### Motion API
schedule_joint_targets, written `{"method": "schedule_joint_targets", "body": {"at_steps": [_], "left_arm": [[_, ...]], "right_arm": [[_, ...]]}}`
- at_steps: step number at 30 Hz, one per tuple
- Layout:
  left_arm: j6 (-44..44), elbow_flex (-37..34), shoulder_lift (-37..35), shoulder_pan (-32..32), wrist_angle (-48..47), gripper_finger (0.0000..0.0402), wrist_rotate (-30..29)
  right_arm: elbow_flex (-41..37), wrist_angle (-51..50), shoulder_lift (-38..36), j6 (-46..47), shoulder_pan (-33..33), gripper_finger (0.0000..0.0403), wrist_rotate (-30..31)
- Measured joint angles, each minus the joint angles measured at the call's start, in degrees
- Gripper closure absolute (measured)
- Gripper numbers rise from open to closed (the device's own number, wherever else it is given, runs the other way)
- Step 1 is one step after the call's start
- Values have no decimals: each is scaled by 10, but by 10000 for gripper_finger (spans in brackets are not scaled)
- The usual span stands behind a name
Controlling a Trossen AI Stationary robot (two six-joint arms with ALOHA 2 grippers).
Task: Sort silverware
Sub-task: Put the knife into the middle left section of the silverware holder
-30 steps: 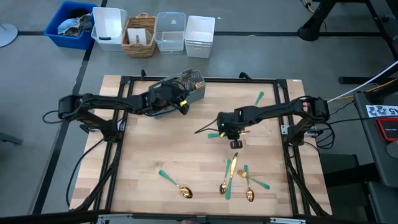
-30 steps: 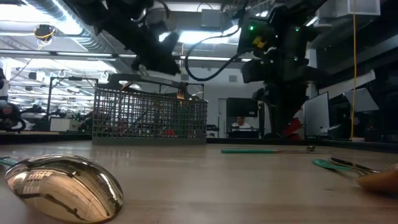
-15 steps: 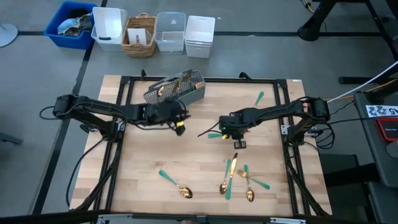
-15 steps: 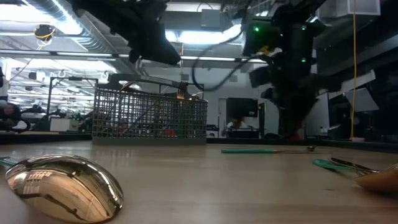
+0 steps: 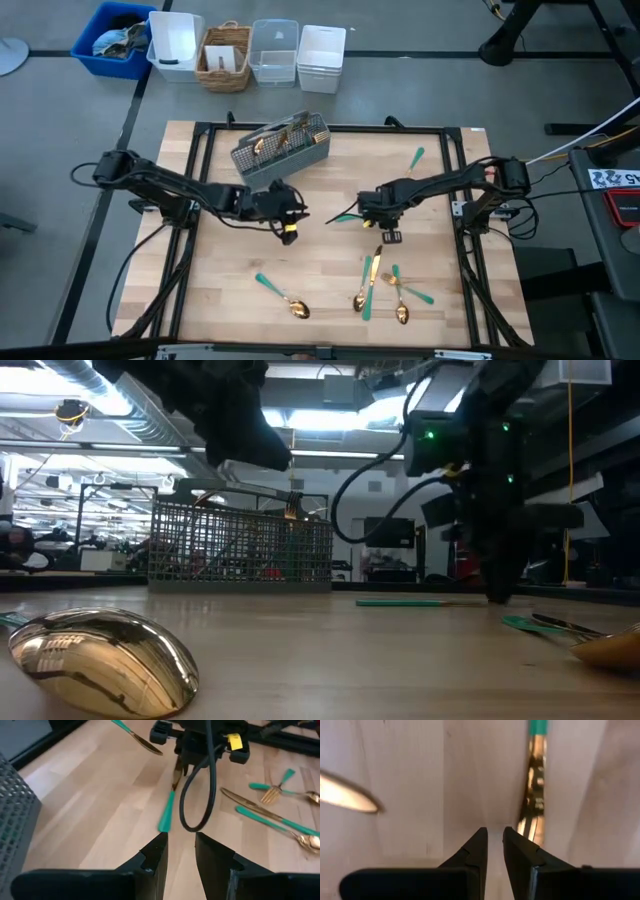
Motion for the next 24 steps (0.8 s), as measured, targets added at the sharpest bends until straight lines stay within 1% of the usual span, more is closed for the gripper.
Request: {"method": "schedule_joint_targets", "body": {"at_steps": [3, 8, 18, 22, 24], "left_arm": [[0, 0, 9, -2, 2, 314, 0], [-21, 0, 30, -2, 12, 314, -1], [-27, 0, 87, -1, 18, 314, -1], [-28, 0, 108, -1, 32, 314, -2], [-27, 0, 117, -1, 41, 314, -2]], "right_arm": [[-13, 31, 0, -8, 0, 341, 2], [-11, 37, 0, -11, 0, 341, 12], [-10, 51, -11, -11, 0, 341, 17], [-10, 70, -19, -11, 0, 341, 17], [-10, 90, -19, -11, 0, 341, 28]]}}
